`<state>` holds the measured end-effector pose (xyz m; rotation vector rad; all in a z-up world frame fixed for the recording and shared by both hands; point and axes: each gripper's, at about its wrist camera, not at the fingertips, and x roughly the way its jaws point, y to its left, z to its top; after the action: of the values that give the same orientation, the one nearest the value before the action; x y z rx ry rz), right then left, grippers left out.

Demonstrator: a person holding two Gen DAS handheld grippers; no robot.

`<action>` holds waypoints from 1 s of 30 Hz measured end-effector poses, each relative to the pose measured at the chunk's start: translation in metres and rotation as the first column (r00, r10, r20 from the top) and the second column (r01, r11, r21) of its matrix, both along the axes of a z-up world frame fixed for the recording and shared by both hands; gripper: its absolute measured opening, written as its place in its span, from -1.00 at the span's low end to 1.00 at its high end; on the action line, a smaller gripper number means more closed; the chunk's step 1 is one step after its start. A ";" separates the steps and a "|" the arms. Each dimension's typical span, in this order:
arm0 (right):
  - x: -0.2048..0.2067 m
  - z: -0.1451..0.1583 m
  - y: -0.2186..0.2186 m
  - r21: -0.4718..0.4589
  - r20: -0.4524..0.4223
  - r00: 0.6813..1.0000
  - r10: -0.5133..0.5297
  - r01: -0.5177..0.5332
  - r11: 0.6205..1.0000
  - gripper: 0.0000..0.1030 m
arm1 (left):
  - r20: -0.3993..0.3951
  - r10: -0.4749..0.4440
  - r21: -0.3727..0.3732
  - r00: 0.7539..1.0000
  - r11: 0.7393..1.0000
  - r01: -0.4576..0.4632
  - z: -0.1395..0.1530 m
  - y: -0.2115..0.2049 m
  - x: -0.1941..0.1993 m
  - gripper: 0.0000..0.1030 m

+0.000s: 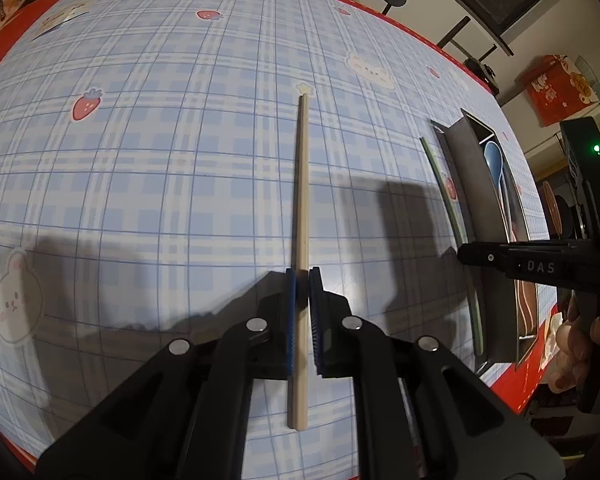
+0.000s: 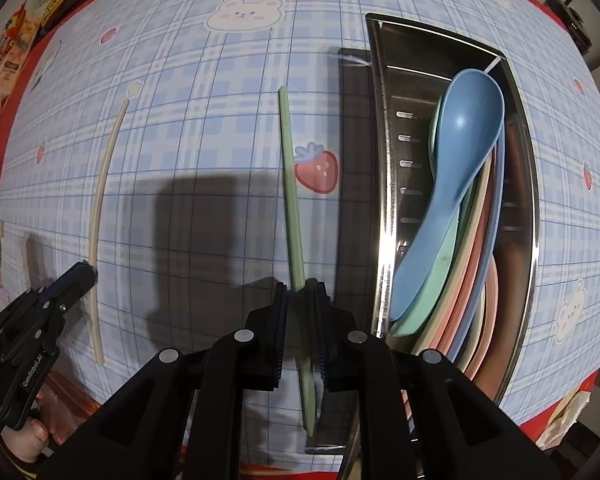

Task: Organize utensils
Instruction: 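Close the right tool on the green chopstick, then carry the green chopstick to the drainer with the right tool while the left tool carries the beige chopstick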

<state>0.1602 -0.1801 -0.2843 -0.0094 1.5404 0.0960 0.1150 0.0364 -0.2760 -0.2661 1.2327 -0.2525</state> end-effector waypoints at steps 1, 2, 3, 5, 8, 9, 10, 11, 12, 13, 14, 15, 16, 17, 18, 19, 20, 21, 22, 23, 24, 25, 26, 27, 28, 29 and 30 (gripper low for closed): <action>0.001 0.000 -0.001 -0.004 0.002 1.000 0.001 -0.001 1.000 -0.68 | 0.000 -0.002 0.000 1.000 1.000 0.002 0.000 0.001 -0.001 -0.79; 0.001 -0.001 -0.002 -0.011 0.007 1.000 0.001 -0.001 1.000 -0.68 | 0.000 -0.006 0.000 1.000 1.000 0.006 0.000 0.002 -0.002 -0.78; 0.002 -0.001 -0.002 -0.009 0.010 1.000 0.000 0.000 1.000 -0.68 | 0.001 -0.012 0.002 1.000 1.000 0.012 0.000 0.002 -0.003 -0.78; -0.003 0.003 0.005 0.007 0.014 1.000 -0.007 0.006 1.000 -0.73 | 0.002 -0.021 0.007 1.000 1.000 0.021 0.000 -0.001 -0.001 -0.76; -0.007 0.001 0.016 0.006 0.029 0.999 0.018 -0.019 1.000 -0.73 | 0.008 -0.033 0.021 0.999 0.999 0.033 0.000 -0.002 -0.001 -0.75; -0.009 0.001 0.018 -0.003 0.041 0.999 0.029 -0.029 1.000 -0.74 | 0.010 -0.037 0.027 0.999 0.999 0.037 0.000 -0.003 -0.001 -0.75; -0.011 0.000 0.021 -0.012 0.052 0.998 0.033 -0.032 0.999 -0.74 | 0.012 -0.041 0.032 0.999 0.999 0.040 0.000 -0.004 -0.001 -0.75; -0.013 0.000 0.023 -0.018 0.063 0.997 0.035 -0.033 0.999 -0.76 | 0.014 -0.043 0.035 0.999 0.998 0.042 0.000 -0.005 -0.001 -0.75; -0.016 0.000 0.025 -0.023 0.077 0.996 0.035 -0.033 0.999 -0.78 | 0.016 -0.046 0.039 0.999 0.998 0.045 0.000 -0.006 -0.001 -0.75; -0.018 0.000 0.026 -0.027 0.088 0.996 0.035 -0.033 0.999 -0.82 | 0.018 -0.048 0.043 0.999 0.998 0.047 0.000 -0.007 -0.001 -0.75; -0.021 0.000 0.027 -0.029 0.107 0.994 0.032 -0.029 0.999 -0.84 | 0.019 -0.050 0.047 0.999 0.998 0.049 0.000 -0.007 -0.001 -0.75; -0.026 0.000 0.027 -0.029 0.122 0.992 0.026 -0.023 0.999 -0.87 | 0.021 -0.051 0.050 0.998 0.997 0.050 0.000 -0.009 -0.001 -0.75; -0.033 -0.001 0.026 -0.017 0.141 0.990 0.015 -0.012 1.000 -0.87 | 0.022 -0.054 0.053 0.998 0.997 0.052 0.000 -0.010 0.000 -0.75; -0.044 -0.002 0.024 -0.006 0.153 0.988 0.004 -0.003 1.000 -0.87 | 0.022 -0.055 0.052 0.998 0.997 0.054 0.000 -0.010 0.000 -0.75; -0.047 -0.002 0.019 0.010 0.166 0.986 -0.007 0.006 1.000 -0.87 | 0.021 -0.054 0.048 0.998 0.997 0.053 0.000 -0.009 0.001 -0.76; -0.054 0.000 0.016 0.016 0.175 0.985 -0.004 0.001 1.000 -0.87 | 0.020 -0.053 0.039 0.998 0.998 0.052 0.000 -0.008 0.001 -0.77; -0.059 0.000 0.018 0.023 0.181 0.983 -0.002 -0.003 1.000 -0.87 | 0.020 -0.052 0.033 0.998 0.998 0.051 0.000 -0.008 0.000 -0.78; -0.068 0.001 0.021 0.046 0.191 0.982 -0.004 -0.005 0.999 -0.87 | 0.020 -0.052 0.033 0.998 0.998 0.051 0.000 -0.007 -0.001 -0.79; -0.072 0.001 0.024 0.062 0.196 0.981 -0.006 -0.006 0.998 -0.87 | 0.020 -0.055 0.035 0.998 0.998 0.054 0.000 -0.007 -0.002 -0.79; -0.078 0.002 0.026 0.083 0.201 0.980 -0.008 -0.009 0.996 -0.87 | 0.020 -0.054 0.034 0.998 0.998 0.054 0.000 -0.007 -0.004 -0.79; -0.085 0.003 0.028 0.115 0.210 0.978 -0.010 -0.015 0.993 -0.87 | 0.018 -0.052 0.027 0.999 0.998 0.051 0.000 -0.006 -0.005 -0.79; -0.090 0.007 0.029 0.141 0.218 0.976 -0.009 -0.023 0.990 -0.87 | 0.015 -0.047 0.018 0.999 0.999 0.047 0.000 -0.005 -0.007 -0.79; -0.097 0.010 0.031 0.170 0.233 0.973 -0.009 -0.032 0.985 -0.87 | 0.009 -0.040 0.000 0.999 0.999 0.040 -0.001 -0.002 -0.009 -0.79; -0.100 0.013 0.027 0.193 0.243 0.970 -0.014 -0.035 0.981 -0.87 | 0.001 -0.032 -0.017 1.000 0.999 0.032 -0.001 0.000 -0.011 -0.80; -0.105 0.016 0.025 0.229 0.256 0.966 -0.026 -0.034 0.973 -0.87 | -0.006 -0.027 -0.027 1.000 0.999 0.027 -0.002 0.002 -0.012 -0.80; -0.106 0.021 0.022 0.253 0.263 0.964 -0.037 -0.032 0.967 -0.87 | -0.015 -0.020 -0.047 1.000 0.999 0.020 -0.002 0.004 -0.014 -0.80; -0.111 0.023 0.019 0.278 0.273 0.961 -0.052 -0.027 0.960 -0.87 | -0.019 -0.015 -0.064 1.000 0.998 0.013 -0.002 0.007 -0.017 -0.80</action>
<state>0.0494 -0.1609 -0.2615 0.2043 1.2343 0.2903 0.0979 0.0431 -0.2776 -0.3156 1.2474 -0.3024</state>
